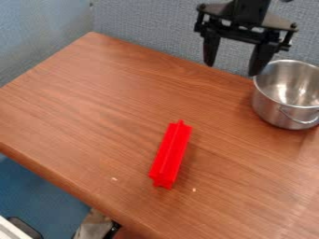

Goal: Move the red object from the metal pot to the table

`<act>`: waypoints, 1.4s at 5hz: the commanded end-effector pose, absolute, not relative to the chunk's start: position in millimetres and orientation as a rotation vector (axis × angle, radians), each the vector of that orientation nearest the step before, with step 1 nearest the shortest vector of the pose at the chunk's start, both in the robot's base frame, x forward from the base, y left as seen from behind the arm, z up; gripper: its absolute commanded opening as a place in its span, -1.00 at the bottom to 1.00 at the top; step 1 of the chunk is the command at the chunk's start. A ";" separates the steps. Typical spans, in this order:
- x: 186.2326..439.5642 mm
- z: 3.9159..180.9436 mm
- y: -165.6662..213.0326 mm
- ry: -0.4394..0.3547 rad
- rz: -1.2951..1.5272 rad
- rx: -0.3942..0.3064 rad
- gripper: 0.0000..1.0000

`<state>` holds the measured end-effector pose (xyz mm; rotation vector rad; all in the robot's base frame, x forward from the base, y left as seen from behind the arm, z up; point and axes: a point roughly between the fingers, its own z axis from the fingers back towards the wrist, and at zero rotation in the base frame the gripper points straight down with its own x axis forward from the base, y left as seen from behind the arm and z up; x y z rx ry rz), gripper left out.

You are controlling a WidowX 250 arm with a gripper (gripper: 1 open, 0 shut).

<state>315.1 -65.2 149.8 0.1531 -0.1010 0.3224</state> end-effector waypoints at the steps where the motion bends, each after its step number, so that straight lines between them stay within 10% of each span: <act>1: 297.3 145.5 -58.5 -0.148 0.274 0.150 1.00; 4: 237.6 93.2 -8.7 -0.192 0.074 0.161 1.00; 7: 265.4 105.5 -6.8 -0.232 -0.080 0.092 1.00</act>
